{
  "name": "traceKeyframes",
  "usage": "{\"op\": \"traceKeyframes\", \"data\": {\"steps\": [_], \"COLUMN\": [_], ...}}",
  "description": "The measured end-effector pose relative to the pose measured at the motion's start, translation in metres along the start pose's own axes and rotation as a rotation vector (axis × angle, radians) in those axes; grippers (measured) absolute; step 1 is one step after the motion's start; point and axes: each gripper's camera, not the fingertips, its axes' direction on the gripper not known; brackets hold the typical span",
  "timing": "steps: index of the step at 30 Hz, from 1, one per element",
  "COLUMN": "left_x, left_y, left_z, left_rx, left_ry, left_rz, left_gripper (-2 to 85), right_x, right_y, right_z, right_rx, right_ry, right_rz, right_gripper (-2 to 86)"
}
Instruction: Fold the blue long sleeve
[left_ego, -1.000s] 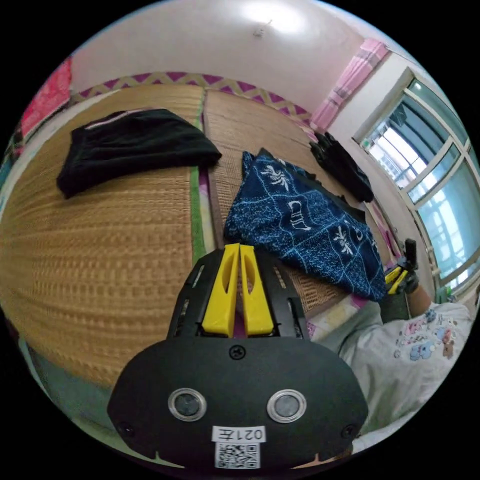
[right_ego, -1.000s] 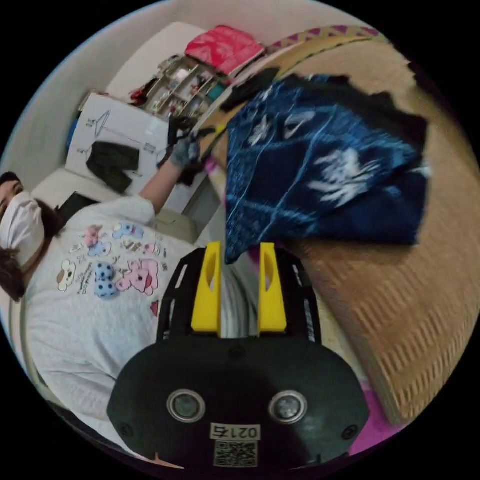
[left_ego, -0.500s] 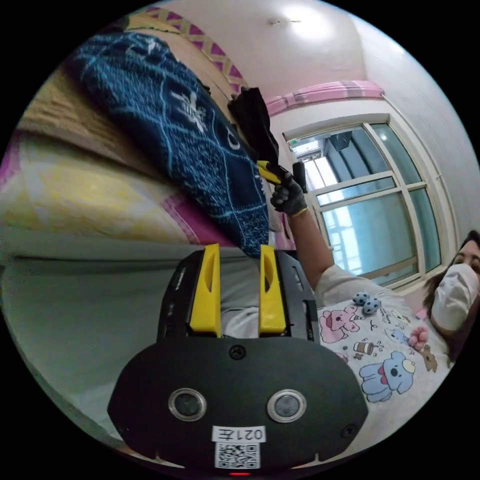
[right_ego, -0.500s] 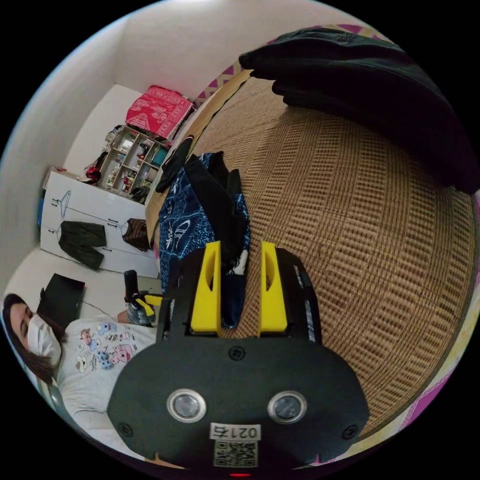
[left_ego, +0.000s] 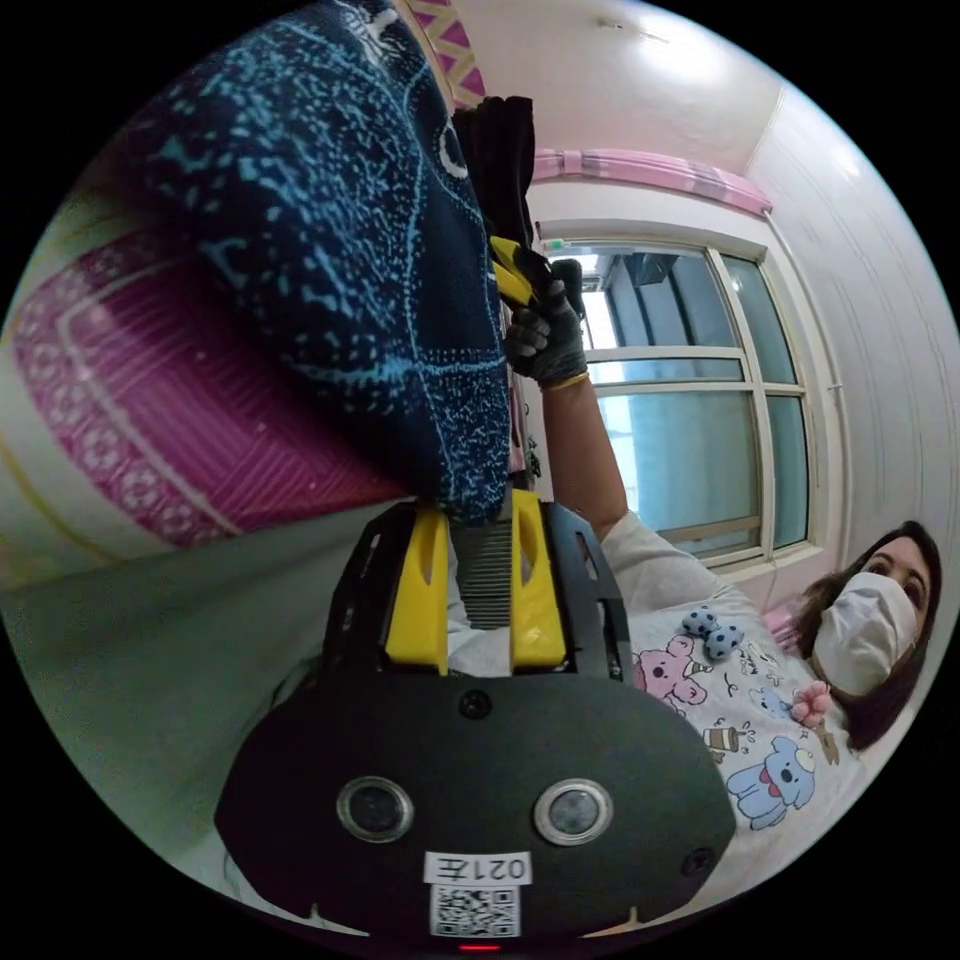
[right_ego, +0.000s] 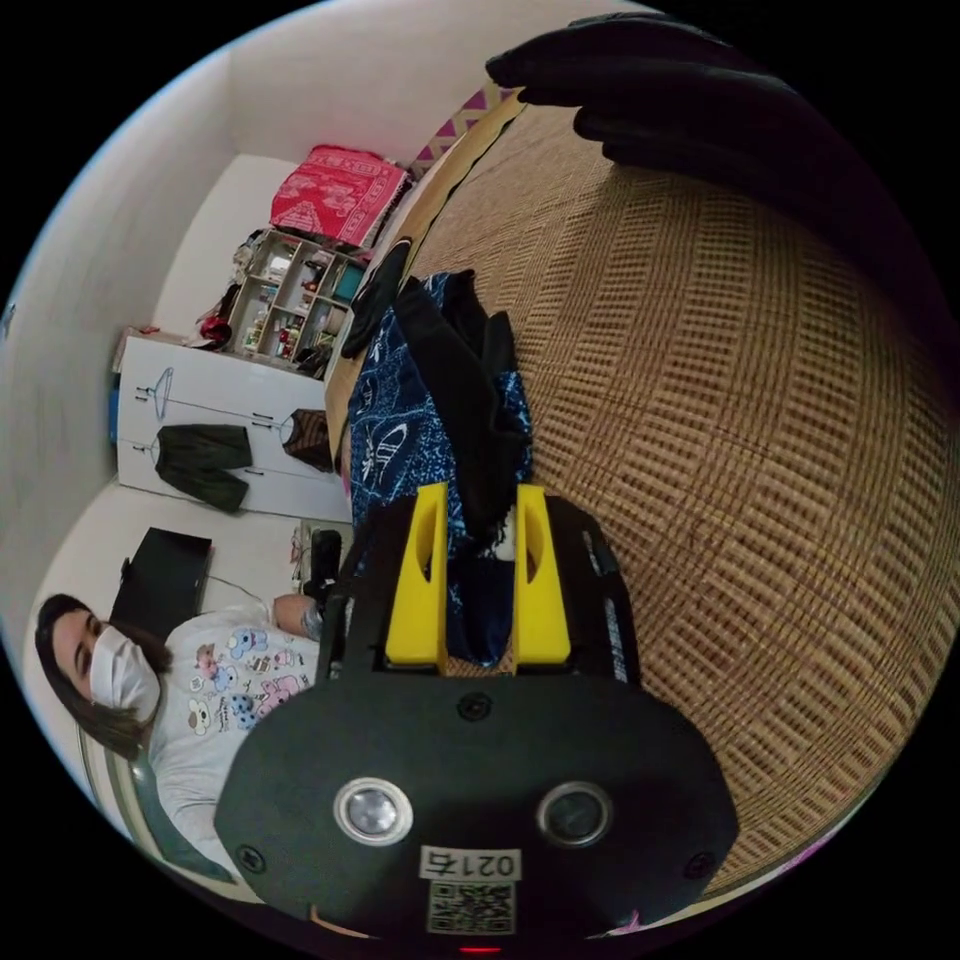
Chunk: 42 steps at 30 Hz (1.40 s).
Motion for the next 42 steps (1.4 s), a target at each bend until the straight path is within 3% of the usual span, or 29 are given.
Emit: {"op": "traceKeyframes", "data": {"steps": [3, 8, 12, 17, 20, 24, 27, 29, 31, 34, 37, 39, 42], "left_x": [0.002, 0.025, 0.055, 0.067, 0.046, 0.0, 0.019, 0.042, 0.068, 0.082, 0.069, 0.059, 0.06], "left_y": [0.0, -0.004, -0.022, -0.045, -0.061, -0.064, -0.046, -0.047, -0.065, -0.101, -0.138, -0.149, -0.149], "left_z": [-0.01, -0.06, -0.145, -0.263, -0.317, -0.355, -0.369, -0.37, -0.359, -0.339, -0.325, -0.33, -0.347], "left_rx": [0.001, 0.082, 0.254, 0.514, 0.659, 0.782, 0.871, 0.866, 0.776, 0.64, 0.521, 0.505, 0.565], "left_ry": [0.029, 0.162, 0.207, 0.059, -0.019, -0.105, -0.248, -0.38, -0.577, -0.729, -0.889, -0.877, -0.83], "left_rz": [0.005, 0.076, 0.157, 0.177, 0.078, -0.101, -0.02, 0.069, 0.172, 0.243, 0.162, 0.102, 0.066], "left_gripper": [0.5, -0.8, -0.8, -0.6, 0.1, 2.4, 2.7, 3.0, 4.6, 6.3, 3.7, 0.6, -0.4], "right_x": [0.003, -0.039, -0.095, -0.152, -0.161, -0.169, -0.201, -0.234, -0.258, -0.288, -0.288, -0.279, -0.268], "right_y": [-0.007, -0.023, -0.072, -0.191, -0.253, -0.283, -0.269, -0.238, -0.205, -0.149, -0.108, -0.095, -0.095], "right_z": [0.003, -0.024, -0.022, 0.042, 0.094, 0.134, 0.142, 0.152, 0.167, 0.205, 0.257, 0.275, 0.234], "right_rx": [-0.018, 0.048, 0.049, 0.02, 0.01, 0.014, -0.016, -0.08, -0.131, -0.219, -0.306, -0.31, -0.205], "right_ry": [0.023, -0.142, -0.136, -0.13, -0.079, 0.101, 0.154, 0.164, 0.17, 0.209, 0.383, 0.469, 0.437], "right_rz": [0.022, -0.056, -0.098, -0.102, -0.076, -0.077, -0.244, -0.425, -0.565, -0.773, -0.869, -0.876, -0.791], "right_gripper": [4.2, 1.6, 1.6, 3.1, 6.8, 9.4, 8.2, 5.9, 4.3, 2.9, 4.1, 4.6, 4.7]}}
